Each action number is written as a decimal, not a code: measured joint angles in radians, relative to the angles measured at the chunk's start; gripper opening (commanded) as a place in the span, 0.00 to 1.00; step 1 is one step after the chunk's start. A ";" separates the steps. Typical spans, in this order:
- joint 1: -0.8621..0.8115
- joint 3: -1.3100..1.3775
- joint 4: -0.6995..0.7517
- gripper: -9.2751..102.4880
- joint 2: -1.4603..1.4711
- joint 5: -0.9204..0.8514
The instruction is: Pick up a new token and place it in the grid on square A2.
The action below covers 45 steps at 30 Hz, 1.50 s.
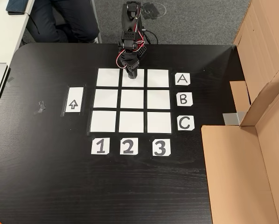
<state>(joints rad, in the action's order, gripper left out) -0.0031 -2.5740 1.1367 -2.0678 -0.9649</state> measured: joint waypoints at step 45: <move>0.003 0.041 0.002 0.40 0.058 0.015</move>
<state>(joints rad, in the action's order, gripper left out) 0.0000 -2.5326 1.1382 -2.0095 -0.9495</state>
